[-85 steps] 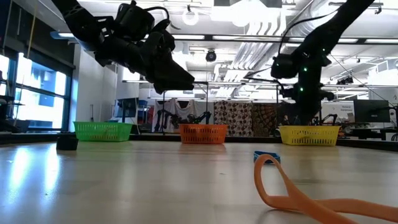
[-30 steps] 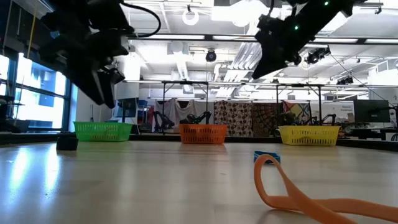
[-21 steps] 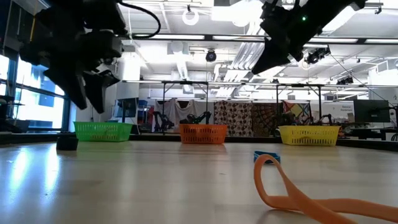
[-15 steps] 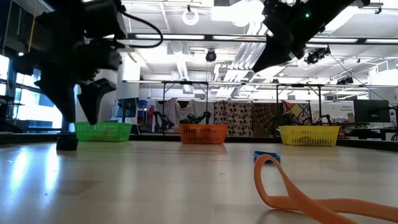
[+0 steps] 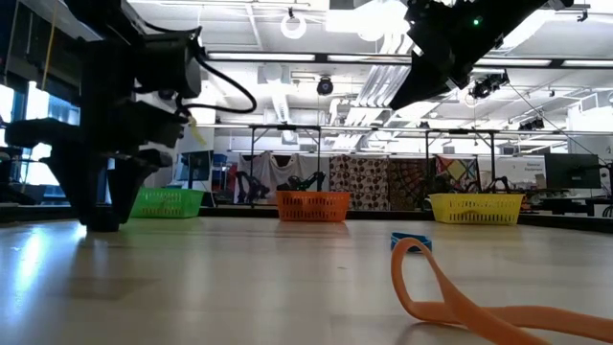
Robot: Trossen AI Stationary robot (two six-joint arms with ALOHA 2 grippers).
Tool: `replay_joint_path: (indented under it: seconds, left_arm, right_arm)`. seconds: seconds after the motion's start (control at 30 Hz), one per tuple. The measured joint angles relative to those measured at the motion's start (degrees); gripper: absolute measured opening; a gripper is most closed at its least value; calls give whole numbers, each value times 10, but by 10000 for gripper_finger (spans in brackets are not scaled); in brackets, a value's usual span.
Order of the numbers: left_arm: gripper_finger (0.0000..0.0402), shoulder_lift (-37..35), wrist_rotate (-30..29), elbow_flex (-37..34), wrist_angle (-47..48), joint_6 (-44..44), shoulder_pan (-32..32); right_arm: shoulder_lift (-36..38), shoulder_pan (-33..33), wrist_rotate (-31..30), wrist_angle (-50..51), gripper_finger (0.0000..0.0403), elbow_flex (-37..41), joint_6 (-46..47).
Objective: Sort rubber bands into baskets
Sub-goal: Put the black rubber band into the orange bin
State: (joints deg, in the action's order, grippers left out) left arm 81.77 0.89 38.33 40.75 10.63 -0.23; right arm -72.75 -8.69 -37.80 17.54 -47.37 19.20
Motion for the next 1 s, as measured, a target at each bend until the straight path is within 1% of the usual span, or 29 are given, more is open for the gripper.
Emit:
replay_joint_path:
  seconds: [0.1,0.2,0.33,0.4,0.43,0.47,0.6,0.7,0.8,0.9,1.0]
  left_arm:
    - [196,6,-1,0,0,0,0]
    - [153,6,-2,0,-2,6,0]
    - [75,6,-20,5,-1,6,-2]
    - [30,6,-19,19,-2,1,1]
    - [16,6,-18,30,-2,0,6]
    - [9,6,-18,42,-3,-5,12]
    - [11,6,-21,106,-3,-5,49]
    - [4,6,-38,168,-4,-2,91]
    - [3,12,-44,235,0,12,140]
    - [2,32,-44,300,5,36,182]
    - [1,67,-42,361,5,61,214]
  right_arm:
    - [0,0,0,0,0,0,0]
    - [0,0,0,0,0,0,-1]
    - [0,0,0,0,0,0,-1]
    - [0,0,0,0,0,0,-1]
    - [0,0,0,0,0,0,-1]
    - [0,0,0,0,0,0,-1]
    - [0,0,0,0,0,0,-2]
    - [0,0,0,0,0,0,-1]
    - [0,0,0,0,0,0,0]
    - [0,0,0,0,0,0,0]
    - [0,0,0,1,0,0,0]
